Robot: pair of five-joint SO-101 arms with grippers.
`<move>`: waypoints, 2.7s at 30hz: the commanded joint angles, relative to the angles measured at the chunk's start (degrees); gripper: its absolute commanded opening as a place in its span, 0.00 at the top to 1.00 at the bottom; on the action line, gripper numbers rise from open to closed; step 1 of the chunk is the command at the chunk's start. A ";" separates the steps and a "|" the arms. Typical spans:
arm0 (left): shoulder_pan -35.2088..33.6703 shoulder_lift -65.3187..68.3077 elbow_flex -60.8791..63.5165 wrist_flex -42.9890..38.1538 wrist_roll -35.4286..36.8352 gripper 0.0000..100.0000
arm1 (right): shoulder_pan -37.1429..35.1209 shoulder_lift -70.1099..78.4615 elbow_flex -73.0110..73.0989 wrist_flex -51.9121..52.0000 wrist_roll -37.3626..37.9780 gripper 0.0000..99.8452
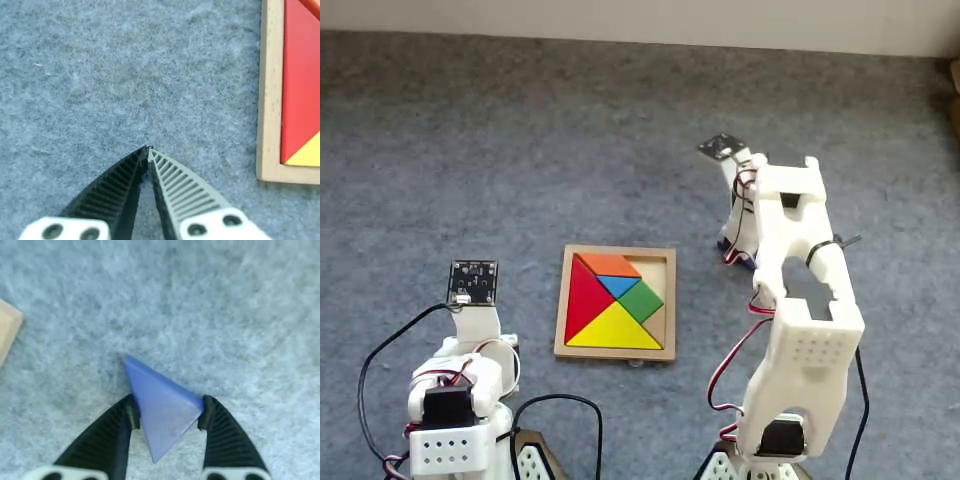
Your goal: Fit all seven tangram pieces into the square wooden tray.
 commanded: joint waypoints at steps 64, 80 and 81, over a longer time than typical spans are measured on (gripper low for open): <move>-0.04 -1.80 1.10 0.35 -0.44 0.99 | -29.67 -7.08 -0.31 8.75 -34.55 0.79; -0.04 -1.80 1.10 0.35 -0.44 0.99 | -27.03 -6.73 0.40 0.48 -34.46 0.96; -0.04 -1.80 1.10 0.35 -0.44 0.99 | -26.86 -6.73 0.75 0.57 -34.46 0.96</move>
